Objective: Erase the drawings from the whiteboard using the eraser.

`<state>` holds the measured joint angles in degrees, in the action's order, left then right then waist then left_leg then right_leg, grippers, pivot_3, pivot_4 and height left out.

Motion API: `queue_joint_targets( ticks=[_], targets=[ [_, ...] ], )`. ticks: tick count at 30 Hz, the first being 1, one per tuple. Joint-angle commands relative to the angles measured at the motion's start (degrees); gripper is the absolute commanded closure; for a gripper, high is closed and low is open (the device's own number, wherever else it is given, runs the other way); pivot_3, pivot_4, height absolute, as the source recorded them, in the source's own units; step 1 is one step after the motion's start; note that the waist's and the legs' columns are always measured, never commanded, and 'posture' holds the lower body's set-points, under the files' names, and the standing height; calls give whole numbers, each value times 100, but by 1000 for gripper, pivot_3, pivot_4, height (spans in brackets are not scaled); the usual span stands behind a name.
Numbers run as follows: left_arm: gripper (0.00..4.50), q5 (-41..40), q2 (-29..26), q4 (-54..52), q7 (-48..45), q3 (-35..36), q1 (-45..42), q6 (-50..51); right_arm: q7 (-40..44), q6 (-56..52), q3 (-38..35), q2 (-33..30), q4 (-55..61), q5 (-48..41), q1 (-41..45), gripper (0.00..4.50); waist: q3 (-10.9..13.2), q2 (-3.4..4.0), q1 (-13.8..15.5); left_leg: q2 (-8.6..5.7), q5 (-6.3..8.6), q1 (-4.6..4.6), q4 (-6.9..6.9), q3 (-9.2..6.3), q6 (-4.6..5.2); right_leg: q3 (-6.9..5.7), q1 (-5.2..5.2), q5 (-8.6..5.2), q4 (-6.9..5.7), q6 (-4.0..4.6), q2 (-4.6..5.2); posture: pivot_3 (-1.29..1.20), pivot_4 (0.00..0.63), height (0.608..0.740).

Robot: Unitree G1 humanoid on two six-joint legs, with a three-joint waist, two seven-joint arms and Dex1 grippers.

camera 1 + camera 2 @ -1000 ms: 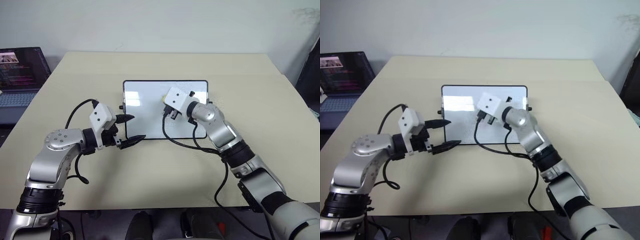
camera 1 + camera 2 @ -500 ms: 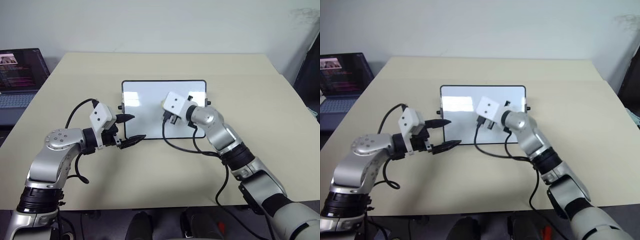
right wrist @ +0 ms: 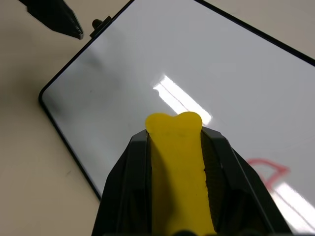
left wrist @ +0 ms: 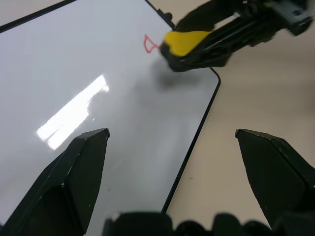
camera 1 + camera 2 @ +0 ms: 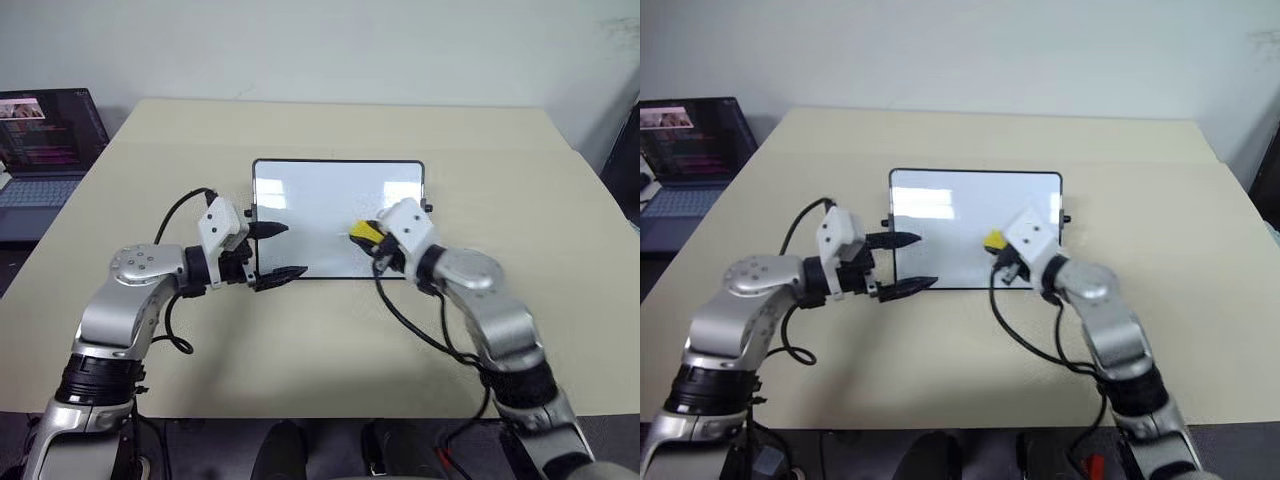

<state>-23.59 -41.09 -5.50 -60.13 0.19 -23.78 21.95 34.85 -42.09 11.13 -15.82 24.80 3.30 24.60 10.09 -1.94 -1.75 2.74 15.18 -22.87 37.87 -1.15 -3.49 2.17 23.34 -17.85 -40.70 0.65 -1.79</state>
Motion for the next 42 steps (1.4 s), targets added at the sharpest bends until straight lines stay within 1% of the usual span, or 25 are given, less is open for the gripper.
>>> queue_joint_targets(
  ticks=[1, 3, 4, 6, 9, 13, 15, 21, 23, 28, 30, 34, 37, 39, 42],
  targets=[
    [0, 26, 74, 79, -109, -38, -260, -175, -167, -385, -199, -196, 790, -93, -486, 3486, 0, 0, -12, -2, 0, 2, 0, 2, 0, 1, 0, 0, 0, 0, 0, 0, 150, 740],
    [0, 70, 147, 188, -141, -112, -372, -223, -284, -349, -250, -318, 905, -55, -864, 3486, 0, 0, -8, -6, 0, 3, 0, 1, 0, -2, 0, -2, -1, -1, -2, 0, 150, 740],
    [0, 89, 178, 231, -146, -147, -423, -238, -321, -224, -219, -392, 884, -13, -946, 3486, 1, 0, -12, -7, 0, 3, 0, 2, 0, -1, 0, -3, -1, -4, -5, 0, 150, 740],
    [0, 123, 209, 316, -163, -189, -493, -256, -416, 12, -209, -303, 823, -101, -907, 3486, 2, 1, -35, -11, 0, 6, 1, 7, 0, 4, 0, -8, -4, -13, -6, 0, 150, 740],
    [0, 194, 214, 430, -228, -232, -542, -310, -474, 323, -136, 17, 533, -329, -566, 3486, 2, 0, -117, -12, 0, 13, 1, 16, 0, 11, 0, -14, -8, -23, -16, 0, 150, 740],
    [0, 201, 217, 447, -257, -212, -539, -328, -850, 655, -96, 38, -279, -14, -15, 3486, 2, 0, -128, -10, 0, 15, 0, 10, 0, 7, 0, -12, -12, -21, -22, 0, 150, 740],
    [0, 200, 221, 428, -261, -218, -513, -327, -1107, 813, -133, 71, -799, 111, 272, 3486, 2, 0, -117, -10, 0, 11, 1, 12, 0, 8, 0, -3, -9, -4, -17, 0, 150, 740],
    [0, 194, 238, 414, -302, -239, -533, -308, -1839, 1316, -255, 267, -1915, 361, 768, 3486, 2, 0, -104, -7, 0, 4, 0, 17, 0, 13, 2, -1, -2, 0, -7, 0, 150, 740],
    [0, 199, 256, 386, -297, -258, -576, -285, -1730, 1241, -186, 256, -1960, 292, 771, 3486, 2, 0, -103, -6, 0, 4, 0, 16, 1, 12, 2, -1, -4, 0, -7, 0, 150, 740],
    [0, 167, 169, 240, -315, -214, -494, -204, -1037, 747, 313, 164, -1663, 42, 492, 3486, 1, -1, -111, -6, 0, 9, 1, 17, 1, 14, 2, -1, -10, 0, -8, 0, 150, 740],
    [0, 154, 127, 212, -303, -166, -469, -175, -1162, 822, 313, 193, -1721, 152, 536, 3486, 1, -1, -125, -6, 0, 9, 1, 16, 1, 13, 2, -1, -11, 0, -10, 0, 150, 740],
    [0, 131, 84, 153, -288, -121, -427, -126, -1945, 1291, 11, 260, -2178, 524, 955, 3486, 1, -1, -134, -6, 0, 15, 6, 17, 1, 15, 1, 0, -23, -1, -9, 0, 150, 740],
    [0, 121, 89, 83, -232, -93, -364, -87, -2218, 1486, -88, 223, -2425, 645, 1174, 3486, 1, -1, -129, -7, -1, 17, 7, 17, 0, 15, 0, 2, -25, -5, -8, 0, 150, 740],
    [0, 107, 90, 41, -213, -86, -345, -58, -2115, 1439, -59, 225, -2492, 593, 1213, 3486, 1, -1, -124, -6, -1, 16, 7, 17, 0, 15, 0, 2, -23, -4, -8, 0, 150, 740],
    [0, 95, 87, 10, -192, -74, -330, -31, -1587, 1188, 185, 176, -2408, 437, 1109, 3486, 1, -1, -116, -6, -1, 14, 5, 17, 1, 14, 0, 2, -17, -3, -9, 0, 150, 740]
  ],
)
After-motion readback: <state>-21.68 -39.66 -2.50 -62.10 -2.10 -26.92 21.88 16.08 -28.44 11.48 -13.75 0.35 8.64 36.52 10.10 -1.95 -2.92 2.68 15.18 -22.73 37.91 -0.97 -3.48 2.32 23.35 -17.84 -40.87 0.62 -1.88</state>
